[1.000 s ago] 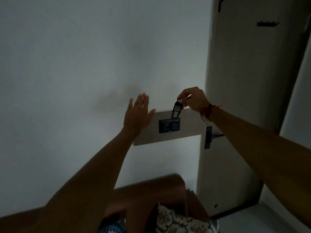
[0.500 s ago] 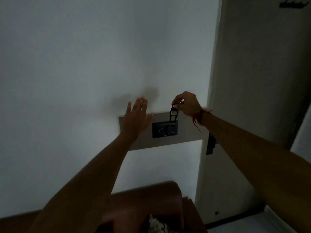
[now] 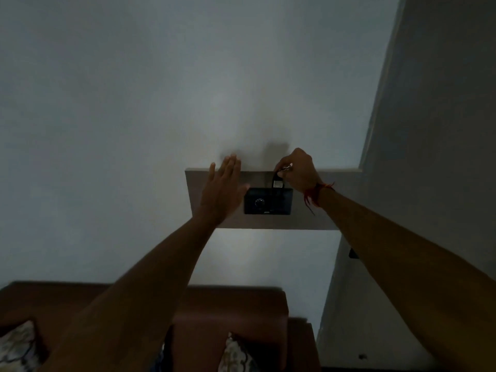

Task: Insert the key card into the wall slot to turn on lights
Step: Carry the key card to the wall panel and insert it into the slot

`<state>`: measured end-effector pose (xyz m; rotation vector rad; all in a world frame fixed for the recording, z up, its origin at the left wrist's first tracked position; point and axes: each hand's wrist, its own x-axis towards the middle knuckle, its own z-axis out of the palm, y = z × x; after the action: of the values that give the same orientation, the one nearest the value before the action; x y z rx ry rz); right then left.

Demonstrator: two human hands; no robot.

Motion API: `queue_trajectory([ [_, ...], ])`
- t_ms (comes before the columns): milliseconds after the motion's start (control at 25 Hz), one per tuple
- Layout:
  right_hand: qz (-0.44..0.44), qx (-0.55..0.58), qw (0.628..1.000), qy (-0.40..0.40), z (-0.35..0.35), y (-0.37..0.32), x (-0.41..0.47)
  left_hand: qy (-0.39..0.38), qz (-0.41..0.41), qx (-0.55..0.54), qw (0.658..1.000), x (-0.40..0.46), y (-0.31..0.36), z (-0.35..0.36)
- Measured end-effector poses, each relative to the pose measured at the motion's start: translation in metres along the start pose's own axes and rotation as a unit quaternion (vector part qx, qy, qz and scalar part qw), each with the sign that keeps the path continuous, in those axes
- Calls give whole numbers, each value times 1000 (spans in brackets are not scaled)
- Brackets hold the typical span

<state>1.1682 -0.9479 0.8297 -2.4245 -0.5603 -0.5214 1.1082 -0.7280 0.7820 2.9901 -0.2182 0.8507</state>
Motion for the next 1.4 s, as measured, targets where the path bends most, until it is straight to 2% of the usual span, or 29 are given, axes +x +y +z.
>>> queue_trajectory([
  [160, -29, 11, 999, -9, 11, 15, 2, -1, -6, 14, 1000, 5, 4, 13],
  [320, -21, 55, 998, 31, 19, 21, 0, -9, 5, 37, 999, 2, 5, 22],
  [440, -32, 24, 998, 38, 18, 22, 7, -2, 15, 36, 999, 5, 3, 21],
  [760, -72, -63, 995, 10, 16, 9, 20, 8, 24, 46, 999, 21, -5, 25],
  [920, -80, -114, 988, -60, 26, 11, 21, 11, 25, 40, 999, 24, -6, 32],
  [1080, -46, -101, 991, -69, 35, 21, 14, 12, 21, 38, 999, 24, -8, 32],
  [1240, -74, -92, 992, -41, 38, 22, 8, -6, 10, 26, 1000, 17, -7, 33],
  [1400, -87, -80, 991, -67, 40, 31, -6, -28, -4, 20, 999, 9, -4, 39],
])
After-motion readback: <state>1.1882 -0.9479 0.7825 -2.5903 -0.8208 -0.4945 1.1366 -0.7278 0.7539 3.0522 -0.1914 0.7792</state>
